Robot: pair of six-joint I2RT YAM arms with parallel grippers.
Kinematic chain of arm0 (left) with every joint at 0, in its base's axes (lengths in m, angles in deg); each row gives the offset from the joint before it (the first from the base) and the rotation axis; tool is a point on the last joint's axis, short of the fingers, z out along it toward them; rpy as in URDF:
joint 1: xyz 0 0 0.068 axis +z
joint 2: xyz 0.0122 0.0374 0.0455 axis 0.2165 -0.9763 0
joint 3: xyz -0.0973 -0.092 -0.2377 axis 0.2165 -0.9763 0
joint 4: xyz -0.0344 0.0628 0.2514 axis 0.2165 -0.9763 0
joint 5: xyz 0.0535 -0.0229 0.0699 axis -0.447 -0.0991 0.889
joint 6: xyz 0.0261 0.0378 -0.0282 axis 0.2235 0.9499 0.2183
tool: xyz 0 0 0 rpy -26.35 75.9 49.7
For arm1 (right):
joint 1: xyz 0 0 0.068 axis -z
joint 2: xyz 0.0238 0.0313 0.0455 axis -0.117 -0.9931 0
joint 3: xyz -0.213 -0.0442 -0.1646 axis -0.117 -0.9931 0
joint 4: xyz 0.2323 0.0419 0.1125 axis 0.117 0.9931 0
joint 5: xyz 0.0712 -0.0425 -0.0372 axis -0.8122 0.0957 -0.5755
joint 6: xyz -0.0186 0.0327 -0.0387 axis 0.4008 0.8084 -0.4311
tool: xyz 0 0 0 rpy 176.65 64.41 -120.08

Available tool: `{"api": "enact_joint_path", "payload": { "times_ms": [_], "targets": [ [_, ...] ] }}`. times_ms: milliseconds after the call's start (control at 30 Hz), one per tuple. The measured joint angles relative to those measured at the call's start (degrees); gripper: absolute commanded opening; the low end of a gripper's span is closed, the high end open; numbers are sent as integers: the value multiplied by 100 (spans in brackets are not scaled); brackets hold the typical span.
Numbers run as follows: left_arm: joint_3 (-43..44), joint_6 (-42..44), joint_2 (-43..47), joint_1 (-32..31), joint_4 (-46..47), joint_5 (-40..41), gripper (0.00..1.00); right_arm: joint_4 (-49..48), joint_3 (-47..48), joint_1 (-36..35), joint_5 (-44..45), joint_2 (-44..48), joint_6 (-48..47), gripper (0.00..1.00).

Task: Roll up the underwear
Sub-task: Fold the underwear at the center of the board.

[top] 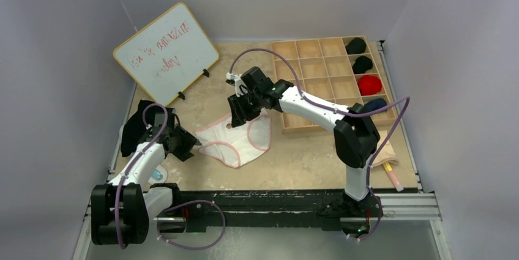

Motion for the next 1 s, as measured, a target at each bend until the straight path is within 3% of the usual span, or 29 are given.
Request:
{"api": "enact_joint_path", "payload": {
  "times_ms": [300, 733, 1000],
  "targets": [
    [-151, 37, -44, 55, 634, -127, 45, 111, 284, 0, -7, -345, 17, 45],
    [37, 240, -535, 61, 863, -131, 27, 109, -1333, 0, -184, 175, -68, 41],
    [-55, 374, -516, 72, 942, -140, 13, -2, -1746, 0, -391, 304, -70, 40]
  ]
}}
